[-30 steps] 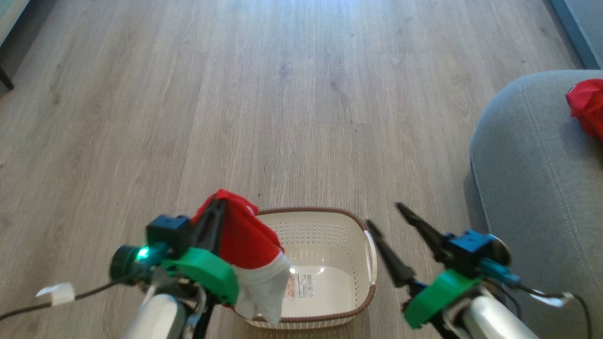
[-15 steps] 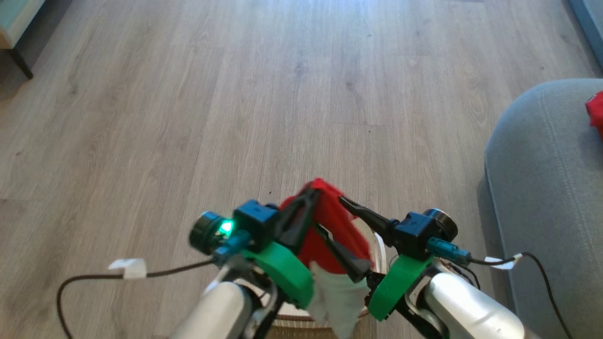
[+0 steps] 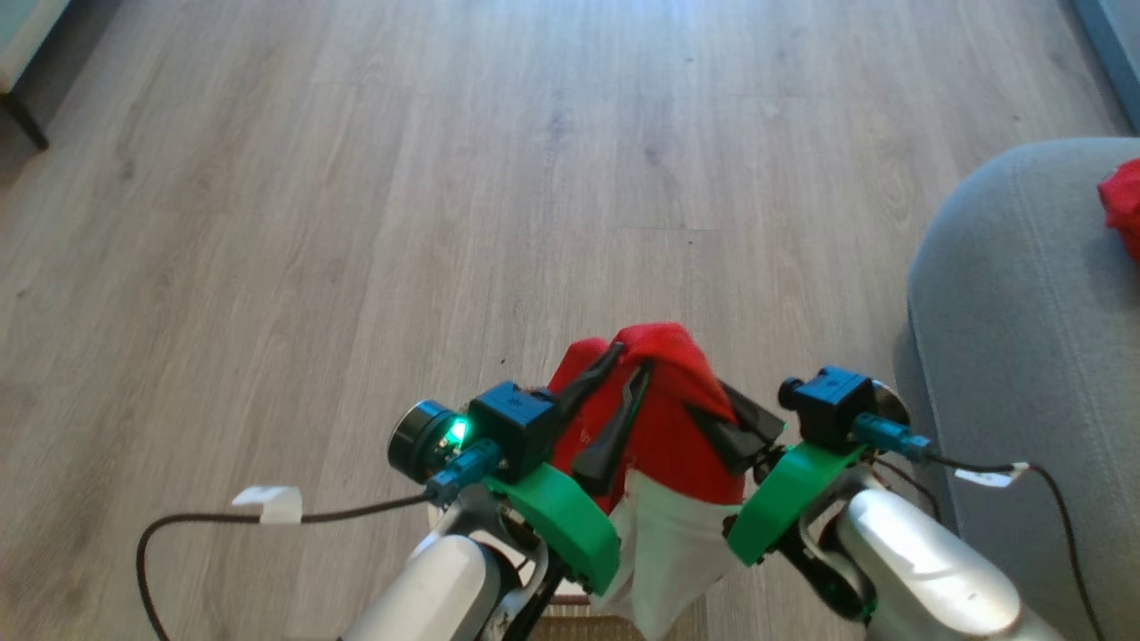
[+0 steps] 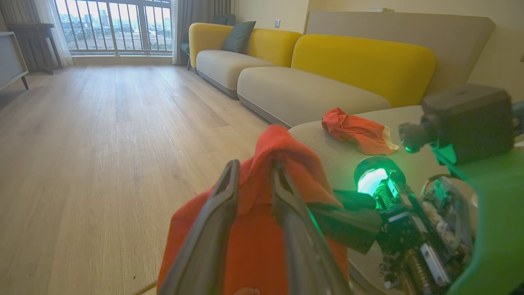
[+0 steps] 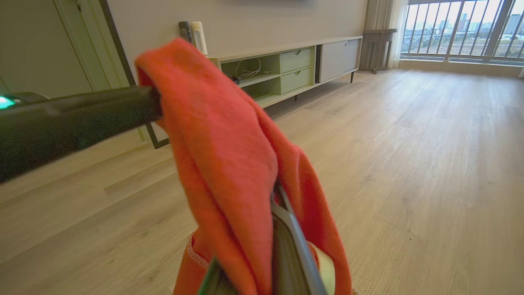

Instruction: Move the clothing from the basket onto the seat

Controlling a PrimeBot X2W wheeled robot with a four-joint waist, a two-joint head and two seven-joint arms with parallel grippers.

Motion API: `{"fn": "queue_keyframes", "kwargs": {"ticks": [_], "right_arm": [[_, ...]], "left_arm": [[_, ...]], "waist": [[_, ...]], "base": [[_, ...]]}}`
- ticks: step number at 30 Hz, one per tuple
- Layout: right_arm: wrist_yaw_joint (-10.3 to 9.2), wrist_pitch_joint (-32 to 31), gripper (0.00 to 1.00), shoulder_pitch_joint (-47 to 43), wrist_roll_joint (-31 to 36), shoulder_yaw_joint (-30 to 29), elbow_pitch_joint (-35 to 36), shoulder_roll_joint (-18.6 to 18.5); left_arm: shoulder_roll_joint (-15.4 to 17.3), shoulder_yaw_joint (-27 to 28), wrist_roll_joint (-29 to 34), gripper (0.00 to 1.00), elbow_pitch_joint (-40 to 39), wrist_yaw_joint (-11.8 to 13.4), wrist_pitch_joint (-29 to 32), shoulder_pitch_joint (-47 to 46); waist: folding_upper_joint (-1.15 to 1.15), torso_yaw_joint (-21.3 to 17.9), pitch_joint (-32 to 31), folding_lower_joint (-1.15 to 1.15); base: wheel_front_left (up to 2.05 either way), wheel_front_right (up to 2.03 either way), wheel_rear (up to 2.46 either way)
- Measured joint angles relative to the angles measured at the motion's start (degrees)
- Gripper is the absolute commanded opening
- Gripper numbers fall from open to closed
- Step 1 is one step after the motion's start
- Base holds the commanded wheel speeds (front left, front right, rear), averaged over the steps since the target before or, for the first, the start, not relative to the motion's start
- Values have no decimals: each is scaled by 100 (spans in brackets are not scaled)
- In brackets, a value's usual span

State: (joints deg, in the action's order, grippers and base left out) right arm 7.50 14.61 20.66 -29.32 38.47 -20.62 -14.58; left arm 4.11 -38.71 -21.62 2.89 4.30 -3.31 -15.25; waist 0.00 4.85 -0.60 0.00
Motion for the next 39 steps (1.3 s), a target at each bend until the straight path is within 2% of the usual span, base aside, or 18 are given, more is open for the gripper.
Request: {"fn": "queue_keyframes", "kwargs": {"ticks": [1, 12, 20, 26, 35, 39], "right_arm": [[0, 0, 0, -2, 0, -53, 4, -13], [0, 0, 0, -8, 64, -623, 348, -374], [0, 0, 0, -4, 114, -882, 573, -552], [0, 0, 0, -3, 176, -1096, 658, -563], [0, 0, 0, 16, 255, -1595, 820, -538], [0, 0, 0, 385, 254, -1961, 831, -523]], "left_arm": [[-1, 8, -9, 100, 74, 1, -66, 10], [-23, -125, -160, 100, 979, -10, -700, 30], [-62, -318, -286, 100, 1152, -1, -895, -119], [-88, -519, -413, 100, 1240, 47, -991, -480], [-88, -642, -411, 100, 1319, 91, -1033, -912], [-86, -645, -287, 100, 1289, 82, -909, -1434]], "waist": [[0, -37, 0, 0], [0, -713, 55, 0], [0, -1406, 191, 0], [0, -1945, 526, 0], [0, -2149, 991, 0], [0, -2159, 1376, 1]], "base": [[0, 0, 0], [0, 0, 0], [0, 0, 0], [0, 0, 0], [0, 0, 0], [0, 0, 0]]}}
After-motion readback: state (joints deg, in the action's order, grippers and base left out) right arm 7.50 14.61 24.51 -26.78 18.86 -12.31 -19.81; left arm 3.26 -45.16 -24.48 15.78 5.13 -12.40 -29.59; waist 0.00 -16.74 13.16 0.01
